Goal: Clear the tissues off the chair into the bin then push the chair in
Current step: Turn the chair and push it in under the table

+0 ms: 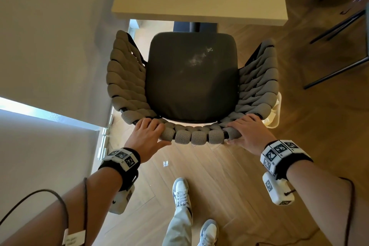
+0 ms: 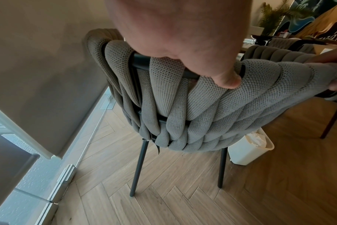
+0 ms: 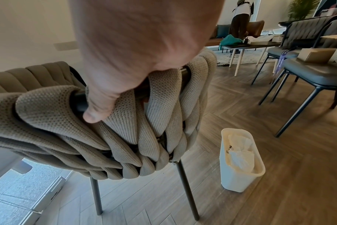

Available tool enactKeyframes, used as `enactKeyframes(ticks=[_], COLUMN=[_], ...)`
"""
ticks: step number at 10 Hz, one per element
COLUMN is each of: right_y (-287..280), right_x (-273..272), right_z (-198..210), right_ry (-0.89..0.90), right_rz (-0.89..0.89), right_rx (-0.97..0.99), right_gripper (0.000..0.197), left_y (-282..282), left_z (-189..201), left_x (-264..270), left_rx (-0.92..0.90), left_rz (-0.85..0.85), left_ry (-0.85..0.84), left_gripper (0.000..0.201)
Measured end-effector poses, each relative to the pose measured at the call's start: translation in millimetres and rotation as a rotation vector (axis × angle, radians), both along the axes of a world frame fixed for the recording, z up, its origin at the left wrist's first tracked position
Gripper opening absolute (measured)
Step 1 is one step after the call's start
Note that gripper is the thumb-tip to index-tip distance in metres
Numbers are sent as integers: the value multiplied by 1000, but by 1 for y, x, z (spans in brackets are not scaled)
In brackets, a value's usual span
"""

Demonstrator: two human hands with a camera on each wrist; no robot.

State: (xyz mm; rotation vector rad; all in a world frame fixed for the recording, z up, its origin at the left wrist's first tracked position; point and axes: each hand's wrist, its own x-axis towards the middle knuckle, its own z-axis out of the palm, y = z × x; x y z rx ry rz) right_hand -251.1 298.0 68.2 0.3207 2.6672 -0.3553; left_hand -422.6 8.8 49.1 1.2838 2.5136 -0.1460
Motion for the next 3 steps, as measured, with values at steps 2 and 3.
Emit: enactKeyframes(ticks=[2,3], right_y=[-8,-23], right_x=[-13,-14], right_z=[11,20], right_ry=[-31,1], right_rz=[-56,-127], right_rx=[-11,-60], right_gripper=[53,51], left_y=[6,-4], left_z=[21,37], left_x=[0,13], left_rx=[-44,-5], left_rz=[38,132], left_ry=[-56,-69], left_gripper=[60,56])
